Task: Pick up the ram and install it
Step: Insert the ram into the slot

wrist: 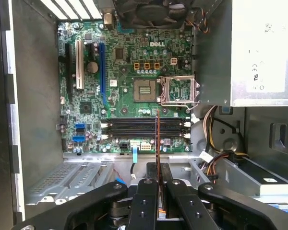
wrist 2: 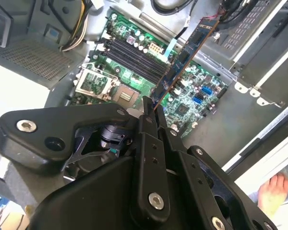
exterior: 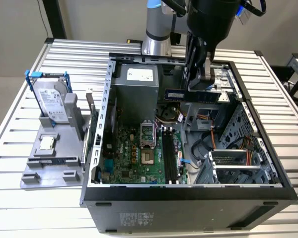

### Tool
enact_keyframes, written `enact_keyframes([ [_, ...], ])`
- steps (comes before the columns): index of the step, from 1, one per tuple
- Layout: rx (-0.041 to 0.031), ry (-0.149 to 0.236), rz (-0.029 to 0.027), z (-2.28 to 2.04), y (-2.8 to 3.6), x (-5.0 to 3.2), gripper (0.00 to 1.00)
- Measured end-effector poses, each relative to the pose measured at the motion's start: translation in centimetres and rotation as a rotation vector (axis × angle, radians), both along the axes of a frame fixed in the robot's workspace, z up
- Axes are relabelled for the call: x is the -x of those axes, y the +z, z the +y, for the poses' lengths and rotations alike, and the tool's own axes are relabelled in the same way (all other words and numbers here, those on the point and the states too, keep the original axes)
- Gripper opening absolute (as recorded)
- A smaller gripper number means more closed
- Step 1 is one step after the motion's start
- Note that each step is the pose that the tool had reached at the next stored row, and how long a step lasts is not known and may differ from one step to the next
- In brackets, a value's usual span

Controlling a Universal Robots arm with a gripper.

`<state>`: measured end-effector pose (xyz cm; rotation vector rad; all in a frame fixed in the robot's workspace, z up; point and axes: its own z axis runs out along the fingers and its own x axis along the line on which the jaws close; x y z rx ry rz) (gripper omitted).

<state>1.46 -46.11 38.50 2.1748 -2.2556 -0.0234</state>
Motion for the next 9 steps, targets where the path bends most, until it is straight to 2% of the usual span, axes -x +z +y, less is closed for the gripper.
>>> enact_keyframes([
  [9, 0.0000, 0.000, 0.0001, 0.00, -0.02, 0.00, 0.00],
])
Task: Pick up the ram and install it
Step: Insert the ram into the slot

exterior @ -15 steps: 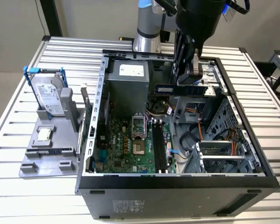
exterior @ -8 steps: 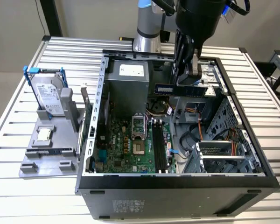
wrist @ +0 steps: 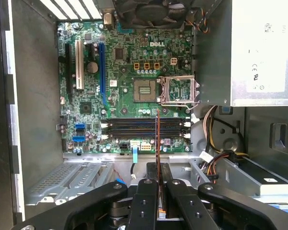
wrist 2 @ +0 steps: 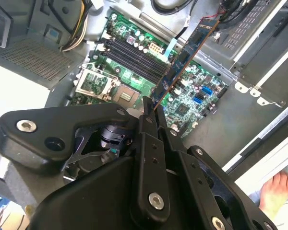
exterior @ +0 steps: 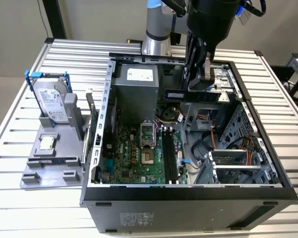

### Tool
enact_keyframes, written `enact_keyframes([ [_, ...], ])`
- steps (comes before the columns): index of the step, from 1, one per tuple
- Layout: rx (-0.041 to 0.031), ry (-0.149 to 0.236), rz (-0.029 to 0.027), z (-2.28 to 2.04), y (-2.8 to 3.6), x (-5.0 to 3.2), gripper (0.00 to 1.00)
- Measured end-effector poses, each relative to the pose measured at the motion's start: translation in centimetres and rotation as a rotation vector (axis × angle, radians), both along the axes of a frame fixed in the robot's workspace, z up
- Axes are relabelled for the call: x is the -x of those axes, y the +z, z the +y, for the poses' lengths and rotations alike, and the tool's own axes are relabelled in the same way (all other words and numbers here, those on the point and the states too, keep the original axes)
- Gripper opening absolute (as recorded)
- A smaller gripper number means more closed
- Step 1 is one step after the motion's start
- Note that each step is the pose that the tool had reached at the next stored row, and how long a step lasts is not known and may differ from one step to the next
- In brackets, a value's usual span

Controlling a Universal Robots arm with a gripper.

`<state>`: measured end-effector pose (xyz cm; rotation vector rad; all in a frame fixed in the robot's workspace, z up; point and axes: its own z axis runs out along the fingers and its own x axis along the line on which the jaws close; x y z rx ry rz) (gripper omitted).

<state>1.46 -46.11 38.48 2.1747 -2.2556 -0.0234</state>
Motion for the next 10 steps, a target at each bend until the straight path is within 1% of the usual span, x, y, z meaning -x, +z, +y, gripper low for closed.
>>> enact_keyframes([
  [6, -0.0002, -0.008, -0.0001, 0.00, -0.01, 0.00, 0.00],
  [10, -0.0002, -0.040, 0.0000, 0.00, -0.01, 0.00, 0.00],
])
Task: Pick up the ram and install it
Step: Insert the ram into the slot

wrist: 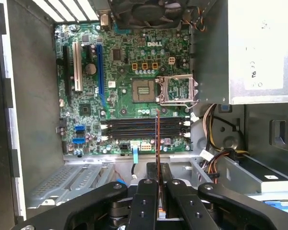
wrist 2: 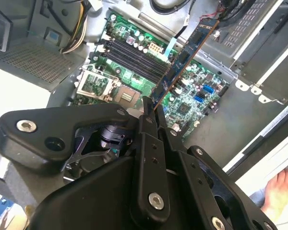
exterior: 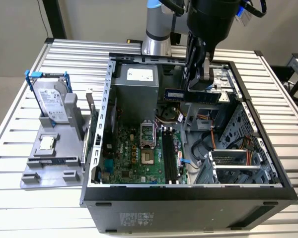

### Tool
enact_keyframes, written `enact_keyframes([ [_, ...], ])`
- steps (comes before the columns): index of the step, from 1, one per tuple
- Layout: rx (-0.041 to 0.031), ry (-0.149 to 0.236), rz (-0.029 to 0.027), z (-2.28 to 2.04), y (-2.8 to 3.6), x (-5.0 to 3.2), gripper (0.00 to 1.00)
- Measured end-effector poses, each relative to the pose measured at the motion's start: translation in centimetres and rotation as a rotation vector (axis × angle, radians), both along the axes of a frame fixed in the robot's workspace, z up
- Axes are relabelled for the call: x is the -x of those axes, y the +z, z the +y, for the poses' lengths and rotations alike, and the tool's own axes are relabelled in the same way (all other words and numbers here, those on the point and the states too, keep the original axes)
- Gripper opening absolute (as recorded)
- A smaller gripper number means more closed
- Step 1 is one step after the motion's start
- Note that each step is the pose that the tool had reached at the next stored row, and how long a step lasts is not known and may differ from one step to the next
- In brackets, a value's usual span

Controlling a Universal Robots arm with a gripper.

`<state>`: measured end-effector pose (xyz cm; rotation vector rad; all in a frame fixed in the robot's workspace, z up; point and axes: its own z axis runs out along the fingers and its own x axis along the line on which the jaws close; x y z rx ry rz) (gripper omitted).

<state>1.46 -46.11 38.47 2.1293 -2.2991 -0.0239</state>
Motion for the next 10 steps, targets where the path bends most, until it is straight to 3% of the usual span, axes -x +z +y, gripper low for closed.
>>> enact_keyframes([
  [10, 0.0001, -0.123, 0.0000, 0.00, 0.00, 0.00, 0.00],
])
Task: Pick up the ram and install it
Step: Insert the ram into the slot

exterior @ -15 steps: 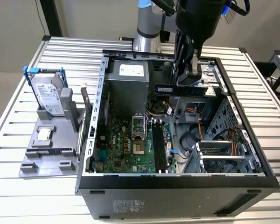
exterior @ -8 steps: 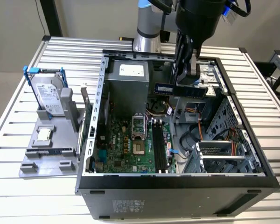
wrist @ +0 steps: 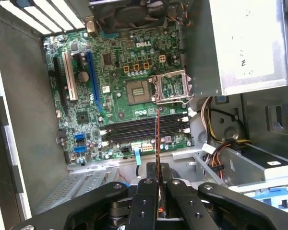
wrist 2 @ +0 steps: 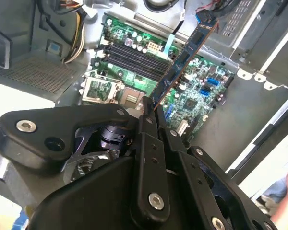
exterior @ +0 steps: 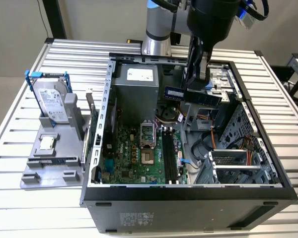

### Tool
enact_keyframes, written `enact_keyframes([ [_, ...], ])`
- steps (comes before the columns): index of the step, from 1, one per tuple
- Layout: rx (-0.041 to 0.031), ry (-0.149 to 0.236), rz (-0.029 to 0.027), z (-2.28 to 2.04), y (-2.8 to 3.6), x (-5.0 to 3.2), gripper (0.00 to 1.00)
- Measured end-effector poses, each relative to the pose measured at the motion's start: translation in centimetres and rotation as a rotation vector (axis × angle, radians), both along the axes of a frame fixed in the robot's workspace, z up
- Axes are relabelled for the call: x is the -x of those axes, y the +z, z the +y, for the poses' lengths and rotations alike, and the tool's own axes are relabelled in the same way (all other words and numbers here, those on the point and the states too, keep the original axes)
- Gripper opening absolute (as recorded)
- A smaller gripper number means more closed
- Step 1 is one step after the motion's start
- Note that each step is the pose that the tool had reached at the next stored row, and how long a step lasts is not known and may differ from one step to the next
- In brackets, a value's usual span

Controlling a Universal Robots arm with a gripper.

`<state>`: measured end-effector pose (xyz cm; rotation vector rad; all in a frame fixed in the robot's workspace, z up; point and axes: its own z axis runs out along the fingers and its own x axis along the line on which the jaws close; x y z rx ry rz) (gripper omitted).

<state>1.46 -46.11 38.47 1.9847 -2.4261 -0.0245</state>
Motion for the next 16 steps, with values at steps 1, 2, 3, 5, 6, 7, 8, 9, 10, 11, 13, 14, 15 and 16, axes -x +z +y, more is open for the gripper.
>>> enact_keyframes([
  [1, 0.0000, -0.013, 0.0000, 0.00, 0.00, 0.00, 0.00],
  [2, 0.0000, -0.025, 0.0000, 0.00, 0.00, 0.00, 0.00],
  [3, 0.0000, -0.037, 0.0000, 0.00, 0.00, 0.00, 0.00],
  [5, 0.0000, -0.062, 0.0000, 0.00, 0.00, 0.00, 0.00],
  [6, 0.0000, -0.074, 0.0000, 0.00, 0.00, 0.00, 0.00],
  [7, 0.0000, -0.086, 0.0000, 0.00, 0.00, 0.01, 0.00],
  [8, 0.0000, -0.098, 0.0000, 0.00, 0.00, 0.01, 0.00],
  [9, 0.0000, -0.111, 0.0000, 0.00, 0.00, 0.01, 0.00],
  [10, 0.0000, -0.124, 0.0000, 0.00, 0.00, 0.01, 0.00],
  [11, 0.0000, -0.136, 0.0000, 0.00, 0.00, 0.01, 0.00],
  [13, 0.0000, -0.162, 0.0000, 0.00, 0.00, 0.00, 0.00],
  [14, 0.0000, -0.175, 0.0000, 0.00, 0.00, 0.00, 0.00],
  [15, 0.0000, -0.187, 0.0000, 0.00, 0.00, 0.00, 0.00],
  [16, 0.0000, -0.200, 0.0000, 0.00, 0.00, 0.00, 0.00],
])
